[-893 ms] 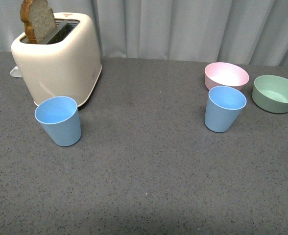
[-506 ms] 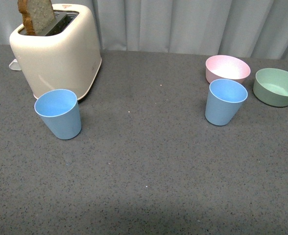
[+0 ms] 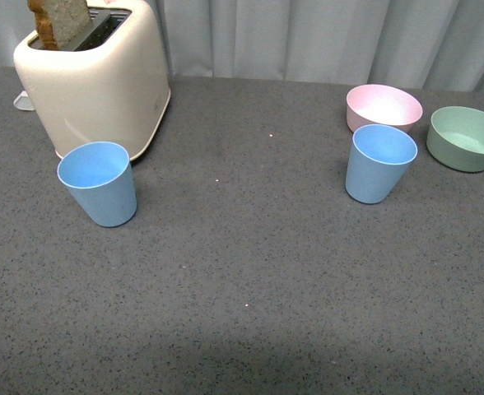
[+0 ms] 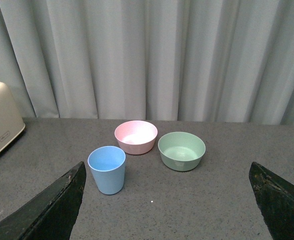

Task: Stack blue cups with both arms

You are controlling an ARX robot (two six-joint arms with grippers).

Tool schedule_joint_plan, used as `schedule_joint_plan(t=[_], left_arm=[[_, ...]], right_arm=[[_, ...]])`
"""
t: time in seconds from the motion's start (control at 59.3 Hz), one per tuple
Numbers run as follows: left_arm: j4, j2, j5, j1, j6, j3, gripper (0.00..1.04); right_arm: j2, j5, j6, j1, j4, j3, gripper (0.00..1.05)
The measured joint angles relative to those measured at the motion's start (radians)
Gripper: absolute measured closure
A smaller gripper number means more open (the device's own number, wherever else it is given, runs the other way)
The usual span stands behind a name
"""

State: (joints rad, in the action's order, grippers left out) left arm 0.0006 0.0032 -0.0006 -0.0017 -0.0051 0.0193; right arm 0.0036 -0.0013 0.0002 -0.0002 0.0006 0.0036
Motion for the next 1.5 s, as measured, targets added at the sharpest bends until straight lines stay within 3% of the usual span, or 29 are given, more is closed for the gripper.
schedule_joint_plan(t=[0.067, 0.152, 0.219, 0.472, 0.624, 1.062, 1.5], left_arm=[[-0.002, 0.002, -0.007, -0.001, -0.002, 0.001, 0.07], [-0.185, 0.132, -0.245, -0.063, -0.099, 0.071, 0.07], [-0.188, 0.25, -0.298, -0.06, -0.143, 0.088, 0.07], [0.143, 0.774, -0.202, -0.039, -0.211, 0.239, 0.07], [0.22, 1.101, -0.133, -0.054, -0.217, 0.389, 0.07], [-0.066, 1.681, -0.006, -0.065, -0.307, 0.846, 0.07], [-0.216, 1.958, -0.003, -0.077, -0.385, 1.073, 0.07]], right_arm=[[0.0, 0.0, 0.0, 0.0, 0.0, 0.0, 0.1], [0.0, 0.0, 0.0, 0.0, 0.0, 0.0, 0.1], [0.0, 0.0, 0.0, 0.0, 0.0, 0.0, 0.1], [0.0, 0.0, 0.0, 0.0, 0.0, 0.0, 0.1], [0.0, 0.0, 0.0, 0.0, 0.0, 0.0, 0.1], [0.0, 0.0, 0.0, 0.0, 0.0, 0.0, 0.1], [0.0, 0.0, 0.0, 0.0, 0.0, 0.0, 0.1]])
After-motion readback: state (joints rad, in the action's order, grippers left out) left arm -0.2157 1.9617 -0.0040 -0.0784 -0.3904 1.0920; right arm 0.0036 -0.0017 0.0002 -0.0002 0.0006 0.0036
